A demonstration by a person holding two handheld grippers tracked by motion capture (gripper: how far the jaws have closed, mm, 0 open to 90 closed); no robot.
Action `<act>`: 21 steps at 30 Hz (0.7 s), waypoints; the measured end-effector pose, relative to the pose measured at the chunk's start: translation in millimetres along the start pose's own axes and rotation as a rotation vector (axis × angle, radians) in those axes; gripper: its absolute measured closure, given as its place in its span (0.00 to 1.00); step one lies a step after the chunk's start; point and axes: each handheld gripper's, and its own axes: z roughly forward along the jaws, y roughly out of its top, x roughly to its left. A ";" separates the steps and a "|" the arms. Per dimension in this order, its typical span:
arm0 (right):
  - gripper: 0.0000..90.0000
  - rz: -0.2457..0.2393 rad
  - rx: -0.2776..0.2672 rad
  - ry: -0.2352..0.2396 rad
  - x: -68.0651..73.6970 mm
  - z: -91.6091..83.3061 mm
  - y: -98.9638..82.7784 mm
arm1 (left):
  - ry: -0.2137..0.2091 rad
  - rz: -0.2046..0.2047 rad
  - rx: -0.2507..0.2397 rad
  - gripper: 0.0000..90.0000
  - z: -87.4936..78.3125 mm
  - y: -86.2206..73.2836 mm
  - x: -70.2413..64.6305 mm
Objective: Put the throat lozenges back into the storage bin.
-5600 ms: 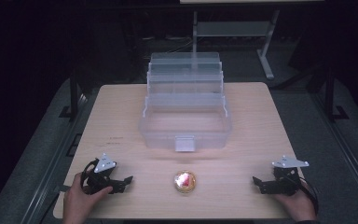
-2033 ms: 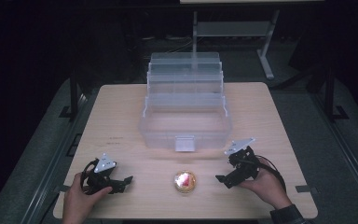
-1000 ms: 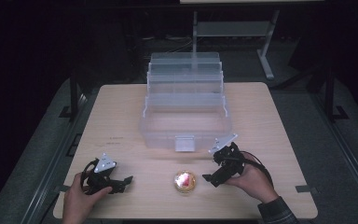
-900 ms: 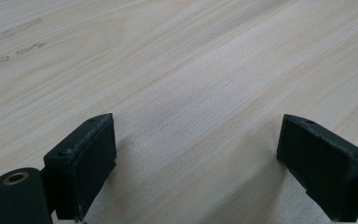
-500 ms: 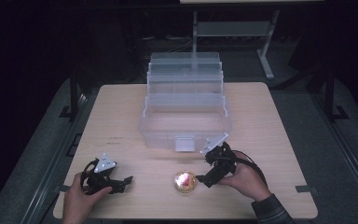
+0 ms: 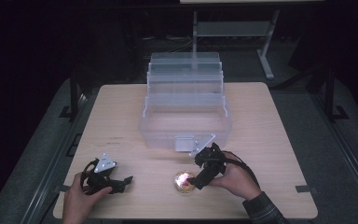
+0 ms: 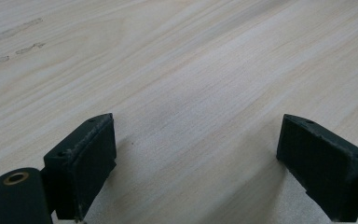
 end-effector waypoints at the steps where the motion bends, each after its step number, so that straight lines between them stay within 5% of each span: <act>1: 0.00 -0.005 0.003 -0.001 0.6 0.7 1.0 | 0.000 0.000 0.000 0.12 0.0 0.0 0.0; 21: 0.00 -0.055 0.053 0.041 15.5 24.3 11.4 | 0.000 0.000 0.000 0.12 0.0 0.0 0.0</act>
